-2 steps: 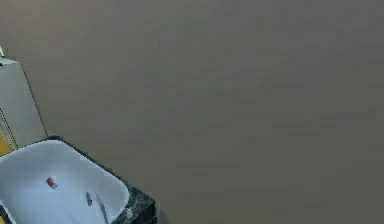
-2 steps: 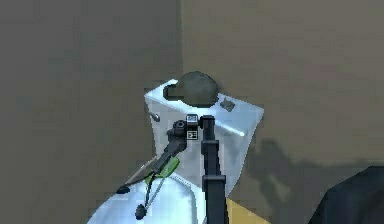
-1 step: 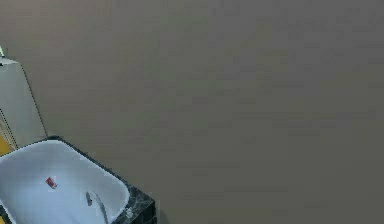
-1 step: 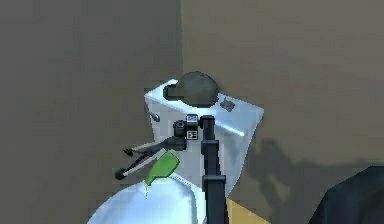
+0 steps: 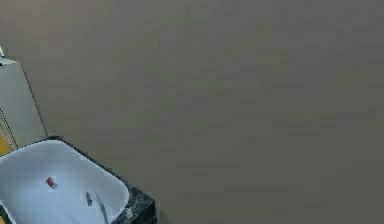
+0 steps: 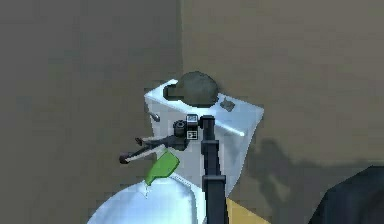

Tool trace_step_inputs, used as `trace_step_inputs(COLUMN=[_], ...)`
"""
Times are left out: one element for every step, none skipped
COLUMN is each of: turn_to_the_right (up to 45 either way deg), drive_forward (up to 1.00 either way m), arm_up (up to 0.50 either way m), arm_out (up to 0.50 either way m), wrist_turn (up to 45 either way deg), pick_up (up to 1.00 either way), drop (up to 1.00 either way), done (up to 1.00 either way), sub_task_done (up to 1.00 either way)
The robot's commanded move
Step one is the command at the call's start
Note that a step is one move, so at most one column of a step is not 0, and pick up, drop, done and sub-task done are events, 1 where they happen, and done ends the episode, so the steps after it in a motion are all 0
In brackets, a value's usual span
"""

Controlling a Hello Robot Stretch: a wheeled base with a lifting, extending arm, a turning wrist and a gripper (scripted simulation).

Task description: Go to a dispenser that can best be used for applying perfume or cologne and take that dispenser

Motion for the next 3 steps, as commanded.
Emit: trace_step_inputs(turn_to_the_right=[0.0,0.0,0.0], drive_forward=[0.00,0.00,0.00], arm_up=[-0.30,0.00,0.10], arm_out=[0.00,0.00,0.00], wrist_turn=[0.0,0.0,0.0], pick_up=[0.00,1.00,0.00], drop=[0.00,0.00,0.00], done=[0.00,0.00,0.00], sub_task_done=[0.00,0.00,0.00])
